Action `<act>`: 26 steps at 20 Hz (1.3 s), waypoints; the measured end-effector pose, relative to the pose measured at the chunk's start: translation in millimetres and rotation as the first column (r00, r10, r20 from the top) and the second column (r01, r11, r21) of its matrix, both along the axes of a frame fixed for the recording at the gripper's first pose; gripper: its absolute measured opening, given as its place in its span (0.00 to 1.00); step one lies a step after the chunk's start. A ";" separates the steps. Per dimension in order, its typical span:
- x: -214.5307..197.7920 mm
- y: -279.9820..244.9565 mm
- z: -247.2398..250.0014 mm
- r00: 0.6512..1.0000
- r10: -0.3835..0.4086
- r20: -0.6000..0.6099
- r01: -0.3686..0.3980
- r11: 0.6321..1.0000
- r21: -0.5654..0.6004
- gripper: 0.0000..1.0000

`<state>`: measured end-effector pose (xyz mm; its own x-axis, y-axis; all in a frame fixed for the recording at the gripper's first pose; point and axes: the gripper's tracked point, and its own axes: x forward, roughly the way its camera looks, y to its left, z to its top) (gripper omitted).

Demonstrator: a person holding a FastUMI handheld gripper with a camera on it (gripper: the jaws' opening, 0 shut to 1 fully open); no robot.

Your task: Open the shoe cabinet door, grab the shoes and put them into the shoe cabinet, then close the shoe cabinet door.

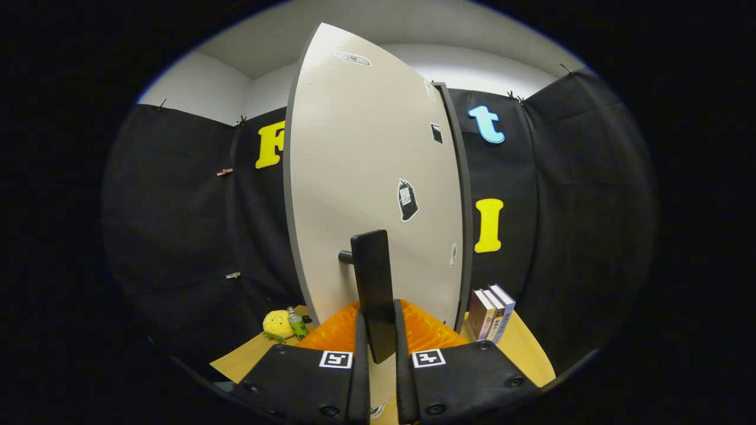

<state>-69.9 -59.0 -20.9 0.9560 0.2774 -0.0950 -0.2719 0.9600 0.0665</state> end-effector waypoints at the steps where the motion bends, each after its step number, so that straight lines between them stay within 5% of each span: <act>1: 0.9 -3.3 0.4 1.000 -0.010 -0.001 0.010 1.000 0.003 0.22; 9: -24.0 -59.6 -13.3 0.984 -0.156 -0.088 0.156 0.988 -0.002 0.21; 17: -47.7 -122.9 16.4 0.920 -0.385 0.077 0.390 0.920 -0.052 0.16; 26: -36.9 -45.6 -13.7 0.936 -0.351 0.017 0.352 0.935 -0.040 0.16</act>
